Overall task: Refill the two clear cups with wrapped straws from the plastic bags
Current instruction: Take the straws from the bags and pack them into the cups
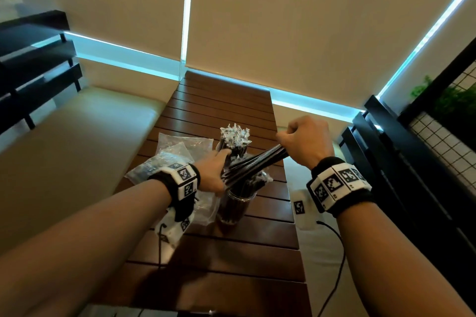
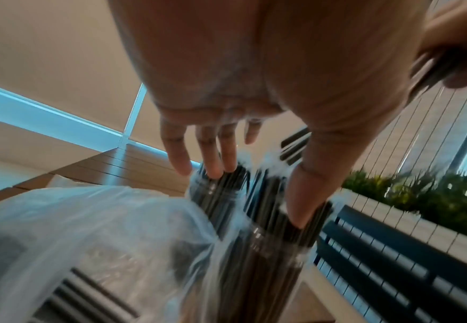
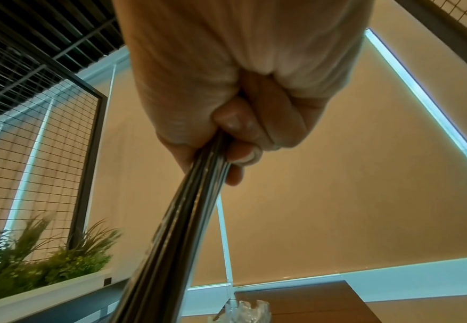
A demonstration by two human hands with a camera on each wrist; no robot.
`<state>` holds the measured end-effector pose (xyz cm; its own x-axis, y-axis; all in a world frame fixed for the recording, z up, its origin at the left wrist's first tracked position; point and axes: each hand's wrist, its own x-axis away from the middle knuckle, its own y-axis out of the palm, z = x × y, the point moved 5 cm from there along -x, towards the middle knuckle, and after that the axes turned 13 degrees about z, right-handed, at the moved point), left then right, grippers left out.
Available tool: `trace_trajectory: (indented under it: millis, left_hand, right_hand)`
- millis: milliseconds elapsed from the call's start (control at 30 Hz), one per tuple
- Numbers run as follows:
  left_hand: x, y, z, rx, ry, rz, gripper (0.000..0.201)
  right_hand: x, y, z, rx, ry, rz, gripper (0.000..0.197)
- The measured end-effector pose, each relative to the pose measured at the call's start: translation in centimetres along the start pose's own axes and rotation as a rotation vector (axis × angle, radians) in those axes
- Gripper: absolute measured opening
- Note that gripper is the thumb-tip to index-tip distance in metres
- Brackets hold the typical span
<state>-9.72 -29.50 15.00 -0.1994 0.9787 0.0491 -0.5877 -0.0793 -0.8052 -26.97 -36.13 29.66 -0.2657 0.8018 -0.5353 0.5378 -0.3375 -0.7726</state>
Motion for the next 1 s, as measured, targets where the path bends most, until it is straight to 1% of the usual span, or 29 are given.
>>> trace_trajectory:
  millis: [33, 67, 100, 133, 200, 233, 267, 333, 400, 500, 600, 667, 733, 867, 933, 1000]
  left_hand:
    - [-0.1, 1.0, -1.0, -0.071, -0.033, -0.045, 0.12]
    - [-0.1, 1.8, -1.4, -0.12, -0.053, -0.074, 0.119]
    - [-0.3, 2.5, -1.6, -0.131, -0.057, -0.077, 0.109]
    - [-0.6, 2.9, -1.4, -0.107, -0.053, -0.061, 0.093]
    - [-1.4, 3.1, -0.7, -0.023, -0.06, 0.014, 0.053]
    - [-1.9, 3.1, -0.5, 0.003, -0.069, 0.051, 0.04]
    - [-2.2, 3.1, -0.3, 0.014, -0.077, 0.088, 0.031]
    - [-2.8, 3.1, -0.1, 0.013, -0.091, 0.141, 0.021]
    - [-3.2, 3.6, -0.1, -0.006, -0.092, 0.147, 0.017]
    - [-3.7, 4.8, -0.6, -0.105, -0.092, 0.123, 0.016]
    - [-4.2, 5.5, -1.6, -0.126, -0.16, 0.105, 0.02]
    - [-4.5, 5.5, -1.9, -0.118, -0.195, 0.109, 0.017]
    - [-4.6, 5.4, -1.9, -0.091, -0.213, 0.093, 0.013]
    - [-4.9, 5.8, -2.3, 0.018, -0.233, 0.049, 0.018]
    - [-5.0, 5.8, -2.4, 0.003, -0.225, 0.047, 0.018]
    - [-5.1, 5.7, -2.3, -0.058, -0.201, 0.039, 0.015]
  right_hand:
    - [0.0, 0.1, 0.5, 0.001, 0.015, -0.01, 0.036]
    - [0.0, 0.4, 0.8, 0.01, 0.023, -0.026, 0.036]
    - [0.2, 0.8, 1.0, 0.028, 0.021, -0.049, 0.036]
    - [0.3, 1.3, 1.0, 0.05, 0.015, -0.068, 0.035]
    - [0.5, 1.9, 1.2, 0.081, 0.006, -0.077, 0.032]
    - [0.5, 2.1, 1.3, 0.091, 0.007, -0.074, 0.031]
    - [0.3, 2.3, 1.4, 0.1, 0.005, -0.073, 0.03]
    - [0.0, 2.4, 1.5, 0.117, 0.002, -0.075, 0.03]
    - [-0.2, 2.6, 1.5, 0.133, -0.006, -0.076, 0.03]
    - [-0.6, 3.1, 1.8, 0.15, 0.004, -0.074, 0.032]
    - [-1.1, 3.5, 2.2, 0.153, 0.016, -0.046, 0.031]
    - [-1.4, 3.7, 1.9, 0.141, -0.007, -0.029, 0.03]
    - [-1.3, 4.1, 1.3, 0.153, -0.072, -0.022, 0.029]
    - [-0.5, 6.2, -0.1, 0.188, -0.251, -0.074, 0.03]
    - [0.2, 7.7, -0.5, 0.184, -0.341, -0.107, 0.029]
    - [1.2, 9.5, -0.7, 0.161, -0.428, -0.131, 0.028]
